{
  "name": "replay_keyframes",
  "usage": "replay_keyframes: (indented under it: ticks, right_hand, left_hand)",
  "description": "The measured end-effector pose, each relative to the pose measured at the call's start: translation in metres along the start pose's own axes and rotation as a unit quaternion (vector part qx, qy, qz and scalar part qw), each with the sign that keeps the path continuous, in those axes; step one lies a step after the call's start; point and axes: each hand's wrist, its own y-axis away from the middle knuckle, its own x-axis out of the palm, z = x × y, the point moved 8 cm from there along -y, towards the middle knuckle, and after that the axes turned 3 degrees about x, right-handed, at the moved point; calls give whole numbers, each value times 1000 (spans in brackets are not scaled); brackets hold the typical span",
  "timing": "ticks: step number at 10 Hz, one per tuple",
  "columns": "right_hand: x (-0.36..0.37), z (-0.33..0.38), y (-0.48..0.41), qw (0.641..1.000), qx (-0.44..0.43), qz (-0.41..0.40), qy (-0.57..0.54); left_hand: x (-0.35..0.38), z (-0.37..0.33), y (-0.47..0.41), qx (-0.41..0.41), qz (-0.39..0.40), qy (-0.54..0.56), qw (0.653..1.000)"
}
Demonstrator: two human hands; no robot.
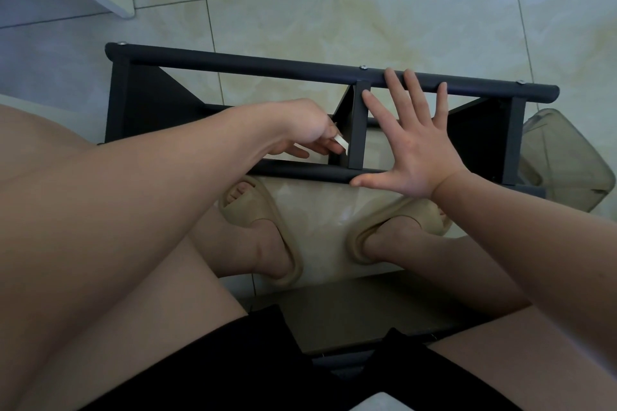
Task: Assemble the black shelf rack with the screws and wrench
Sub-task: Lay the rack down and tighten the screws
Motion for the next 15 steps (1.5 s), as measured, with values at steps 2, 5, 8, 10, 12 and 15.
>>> replay_keyframes:
  ticks: [2, 5, 8, 10, 12, 15]
  right_hand:
    - [-1, 1, 0, 1000, -1, -3, -2]
    - [0, 0, 0, 1000, 1, -2, -1]
    - [0, -1, 0, 1000, 1, -2, 1]
    - [-1, 0, 0, 1000, -1, -2, -3]
    - [-1, 0, 0, 1000, -1, -5, -1]
    - [-1, 0, 0, 1000, -4, -14, -7]
  left_hand:
    - [-5, -4, 4, 15, 5, -74, 997]
    - [-1, -13, 9, 86, 22, -252, 964]
    - [3, -16, 7, 109, 16, -328, 938]
    - [-14, -30, 9, 140, -36, -384, 912]
    - [-14, -33, 8, 151, -58, -146, 976]
    - [-20, -5, 3, 42, -132, 79, 987]
